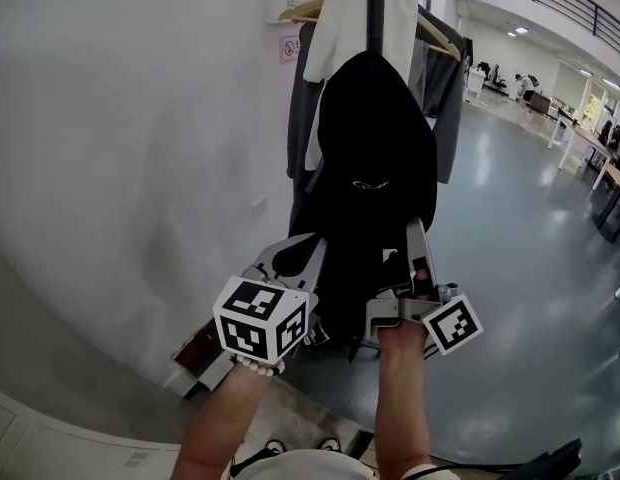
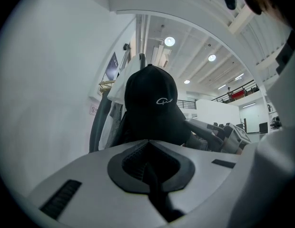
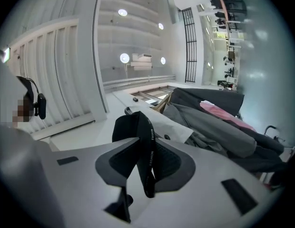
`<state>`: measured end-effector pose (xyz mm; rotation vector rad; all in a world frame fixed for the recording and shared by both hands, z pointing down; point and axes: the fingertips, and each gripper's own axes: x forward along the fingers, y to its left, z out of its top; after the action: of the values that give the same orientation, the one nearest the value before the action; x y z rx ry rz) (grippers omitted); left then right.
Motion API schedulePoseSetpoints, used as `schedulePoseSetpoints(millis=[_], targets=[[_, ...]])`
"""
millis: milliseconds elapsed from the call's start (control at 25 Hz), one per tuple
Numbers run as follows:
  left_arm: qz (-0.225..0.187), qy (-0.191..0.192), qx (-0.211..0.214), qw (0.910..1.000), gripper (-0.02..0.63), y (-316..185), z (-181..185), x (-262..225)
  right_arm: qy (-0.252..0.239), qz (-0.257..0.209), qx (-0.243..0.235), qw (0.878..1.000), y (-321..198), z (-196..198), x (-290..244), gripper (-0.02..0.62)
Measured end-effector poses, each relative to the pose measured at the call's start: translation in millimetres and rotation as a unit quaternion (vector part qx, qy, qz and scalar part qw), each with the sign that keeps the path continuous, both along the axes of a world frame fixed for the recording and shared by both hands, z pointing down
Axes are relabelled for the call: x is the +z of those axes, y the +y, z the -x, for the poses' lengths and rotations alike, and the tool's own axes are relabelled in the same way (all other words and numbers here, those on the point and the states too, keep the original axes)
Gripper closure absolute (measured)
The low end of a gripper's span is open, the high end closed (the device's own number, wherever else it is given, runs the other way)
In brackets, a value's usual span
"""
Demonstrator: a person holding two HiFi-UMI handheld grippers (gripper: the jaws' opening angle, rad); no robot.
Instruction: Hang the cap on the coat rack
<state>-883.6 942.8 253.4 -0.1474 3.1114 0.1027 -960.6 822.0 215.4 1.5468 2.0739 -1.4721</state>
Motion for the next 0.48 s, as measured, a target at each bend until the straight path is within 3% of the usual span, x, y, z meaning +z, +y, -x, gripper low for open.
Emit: schedulePoseSetpoints(millis=[280, 480], targets=[[-0.013, 0.013, 0.003, 0.9998, 0.601, -22, 1, 17, 0.008, -0.064, 0.002, 0.998, -4, 3, 31, 0.506], [-0.020, 0.024, -0.003, 0.9995, 0.601, -29, 4, 38, 0.036, -0.079, -0.010, 0.996, -13, 19, 73, 0.506]])
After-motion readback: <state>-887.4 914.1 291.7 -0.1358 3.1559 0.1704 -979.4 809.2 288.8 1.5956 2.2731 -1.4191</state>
